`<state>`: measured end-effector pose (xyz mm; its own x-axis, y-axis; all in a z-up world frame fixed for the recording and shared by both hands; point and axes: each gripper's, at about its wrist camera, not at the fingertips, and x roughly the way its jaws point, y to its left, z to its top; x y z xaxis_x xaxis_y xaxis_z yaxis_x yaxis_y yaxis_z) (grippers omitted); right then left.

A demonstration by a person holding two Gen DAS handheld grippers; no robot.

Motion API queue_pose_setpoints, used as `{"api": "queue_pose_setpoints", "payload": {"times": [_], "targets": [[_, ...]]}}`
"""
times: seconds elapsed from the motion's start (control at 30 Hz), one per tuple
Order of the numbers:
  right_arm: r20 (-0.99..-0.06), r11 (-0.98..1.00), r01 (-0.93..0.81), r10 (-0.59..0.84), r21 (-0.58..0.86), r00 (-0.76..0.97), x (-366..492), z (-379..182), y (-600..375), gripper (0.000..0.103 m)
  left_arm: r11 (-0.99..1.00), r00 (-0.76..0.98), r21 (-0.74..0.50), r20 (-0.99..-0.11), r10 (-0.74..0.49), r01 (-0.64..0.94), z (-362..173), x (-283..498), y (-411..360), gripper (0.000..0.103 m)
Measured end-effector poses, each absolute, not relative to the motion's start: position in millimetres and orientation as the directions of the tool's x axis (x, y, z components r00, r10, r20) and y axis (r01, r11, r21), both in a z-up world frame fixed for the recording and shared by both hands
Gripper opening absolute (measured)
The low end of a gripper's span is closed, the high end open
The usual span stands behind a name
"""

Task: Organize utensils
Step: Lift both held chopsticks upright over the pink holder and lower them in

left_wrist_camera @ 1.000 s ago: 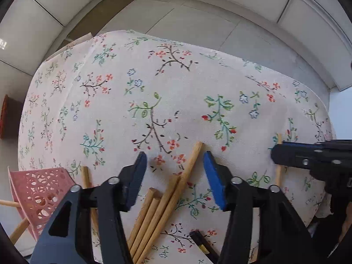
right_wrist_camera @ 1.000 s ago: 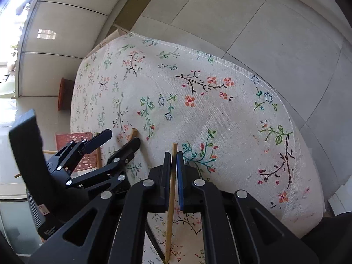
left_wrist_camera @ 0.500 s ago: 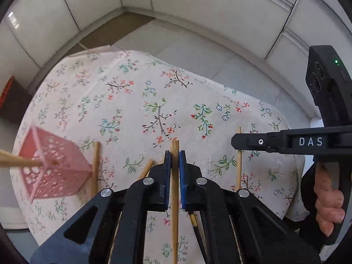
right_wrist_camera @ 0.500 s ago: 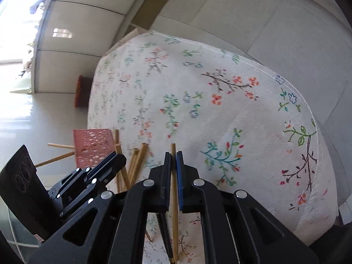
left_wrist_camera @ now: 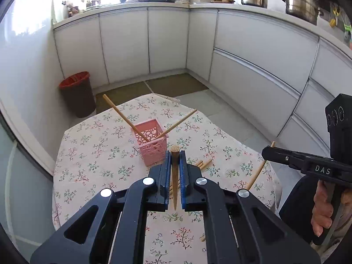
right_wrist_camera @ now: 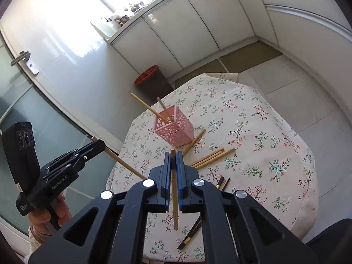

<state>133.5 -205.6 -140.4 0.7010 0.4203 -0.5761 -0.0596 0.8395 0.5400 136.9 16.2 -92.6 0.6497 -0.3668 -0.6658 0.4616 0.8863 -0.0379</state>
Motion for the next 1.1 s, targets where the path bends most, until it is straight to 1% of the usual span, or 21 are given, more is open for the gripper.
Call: {"api": "queue_pose_setpoints", "payload": {"times": [0.2,0.47,0.63,0.77,0.87,0.97,1.1], "targets": [[-0.534,0.858,-0.104,0.403,0.503,0.744,124,-89,-195,0.005,0.905,0.702,-0.08,-0.604,-0.377,0.417,-63,131,40,0.006],[-0.41,0.853,-0.19,0.414,0.486,0.813,136,-9,-191,0.005,0.923,0.765,-0.112,-0.528,-0.369,0.368,-22,141,50,0.006],[-0.339,0.874,-0.204,0.373,0.442,0.863,157,26,-184,0.005,0.934,0.806,-0.123,-0.476,-0.352,0.335,0,158,50,0.006],[-0.303,0.895,-0.199,0.334,0.4,0.892,181,44,-177,0.005,0.939,0.831,-0.128,-0.439,-0.343,0.319,15,172,47,0.006],[-0.294,0.911,-0.187,0.304,0.368,0.906,200,51,-172,0.005,0.944,0.847,-0.128,-0.417,-0.329,0.304,22,183,44,0.006],[-0.293,0.92,-0.175,0.285,0.351,0.913,220,48,-169,0.005,0.948,0.857,-0.122,-0.405,-0.317,0.293,25,195,38,0.006],[-0.311,0.928,-0.157,0.268,0.339,0.912,244,33,-167,0.005,0.953,0.858,-0.117,-0.414,-0.303,0.28,20,211,32,0.006]]}}
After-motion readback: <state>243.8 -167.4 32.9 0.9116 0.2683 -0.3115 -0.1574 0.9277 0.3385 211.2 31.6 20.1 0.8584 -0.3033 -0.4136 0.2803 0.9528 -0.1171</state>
